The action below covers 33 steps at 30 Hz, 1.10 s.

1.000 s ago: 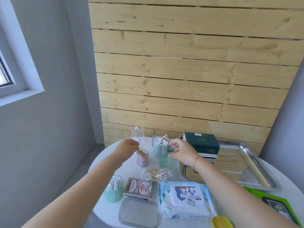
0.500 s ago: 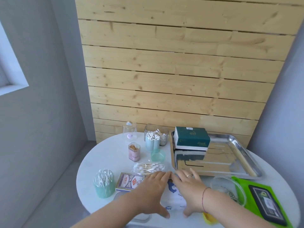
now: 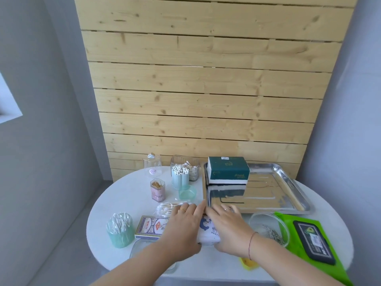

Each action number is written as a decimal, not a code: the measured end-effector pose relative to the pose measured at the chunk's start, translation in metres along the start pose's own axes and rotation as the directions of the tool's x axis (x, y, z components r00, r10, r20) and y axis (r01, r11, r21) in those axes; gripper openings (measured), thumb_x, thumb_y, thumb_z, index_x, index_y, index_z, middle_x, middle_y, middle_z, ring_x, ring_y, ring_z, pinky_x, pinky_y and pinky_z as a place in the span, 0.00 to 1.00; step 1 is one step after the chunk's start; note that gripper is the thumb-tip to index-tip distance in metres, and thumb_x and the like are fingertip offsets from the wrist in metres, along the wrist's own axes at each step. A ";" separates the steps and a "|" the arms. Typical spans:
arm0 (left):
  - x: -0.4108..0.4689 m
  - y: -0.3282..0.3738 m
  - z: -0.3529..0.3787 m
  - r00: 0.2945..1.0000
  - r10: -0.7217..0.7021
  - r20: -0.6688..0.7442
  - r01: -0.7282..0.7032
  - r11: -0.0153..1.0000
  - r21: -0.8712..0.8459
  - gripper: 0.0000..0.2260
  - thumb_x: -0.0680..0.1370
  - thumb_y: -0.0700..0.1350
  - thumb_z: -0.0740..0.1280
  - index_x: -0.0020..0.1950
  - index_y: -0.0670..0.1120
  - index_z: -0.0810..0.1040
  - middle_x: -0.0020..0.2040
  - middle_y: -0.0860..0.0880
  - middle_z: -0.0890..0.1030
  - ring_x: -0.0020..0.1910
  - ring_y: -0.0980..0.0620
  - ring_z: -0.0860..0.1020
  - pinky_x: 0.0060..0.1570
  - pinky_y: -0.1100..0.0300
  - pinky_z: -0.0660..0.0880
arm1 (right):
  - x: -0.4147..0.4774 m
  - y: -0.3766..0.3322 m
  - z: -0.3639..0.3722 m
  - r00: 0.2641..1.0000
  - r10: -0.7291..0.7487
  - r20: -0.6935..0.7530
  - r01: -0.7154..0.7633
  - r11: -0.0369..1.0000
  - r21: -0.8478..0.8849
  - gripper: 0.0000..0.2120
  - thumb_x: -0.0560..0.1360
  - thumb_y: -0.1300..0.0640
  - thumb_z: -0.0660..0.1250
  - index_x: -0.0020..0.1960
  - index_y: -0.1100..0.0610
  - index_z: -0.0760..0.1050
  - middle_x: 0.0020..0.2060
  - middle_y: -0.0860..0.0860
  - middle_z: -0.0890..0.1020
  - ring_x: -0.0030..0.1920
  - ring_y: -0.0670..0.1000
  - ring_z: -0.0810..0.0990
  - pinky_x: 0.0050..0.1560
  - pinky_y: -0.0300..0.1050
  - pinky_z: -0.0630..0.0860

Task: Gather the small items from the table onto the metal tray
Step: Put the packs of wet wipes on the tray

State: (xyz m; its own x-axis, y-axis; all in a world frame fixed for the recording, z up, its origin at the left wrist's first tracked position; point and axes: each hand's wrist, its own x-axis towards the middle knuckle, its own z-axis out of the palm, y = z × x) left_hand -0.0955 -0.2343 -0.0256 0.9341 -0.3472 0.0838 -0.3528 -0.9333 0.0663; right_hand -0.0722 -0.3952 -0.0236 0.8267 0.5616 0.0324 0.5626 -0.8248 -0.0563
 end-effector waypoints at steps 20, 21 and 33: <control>0.161 0.043 0.024 0.998 0.001 -0.070 -0.008 0.995 -0.103 0.36 0.71 0.52 0.69 0.75 0.48 0.57 0.67 0.49 0.68 0.69 0.46 0.64 0.71 0.54 0.58 | 0.044 0.139 -0.021 0.936 0.347 0.055 -0.349 0.901 0.259 0.38 0.64 0.50 0.75 0.68 0.53 0.61 0.63 0.52 0.65 0.62 0.55 0.68 0.57 0.45 0.69; 0.162 0.042 0.030 0.999 -0.009 -0.045 0.004 0.994 -0.106 0.36 0.72 0.51 0.69 0.75 0.47 0.55 0.69 0.49 0.66 0.70 0.46 0.63 0.72 0.54 0.57 | 0.045 0.140 -0.016 0.934 0.349 0.072 -0.355 0.894 0.272 0.39 0.65 0.51 0.74 0.70 0.53 0.59 0.64 0.52 0.64 0.63 0.56 0.68 0.58 0.45 0.69; 0.122 0.034 0.051 0.981 -0.038 0.188 0.064 0.989 -0.136 0.33 0.76 0.67 0.48 0.77 0.57 0.40 0.79 0.50 0.41 0.78 0.44 0.43 0.76 0.50 0.45 | 0.038 0.177 0.007 0.722 0.573 0.387 -0.645 0.358 0.675 0.26 0.76 0.49 0.64 0.69 0.58 0.63 0.55 0.55 0.74 0.37 0.52 0.81 0.39 0.48 0.83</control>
State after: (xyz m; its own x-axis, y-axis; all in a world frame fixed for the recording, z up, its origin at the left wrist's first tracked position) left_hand 0.0094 -0.3128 -0.0634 0.9405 -0.3224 -0.1071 -0.2962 -0.9327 0.2059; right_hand 0.0587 -0.5200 -0.0396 0.9179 -0.0420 -0.3946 -0.3354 -0.6136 -0.7148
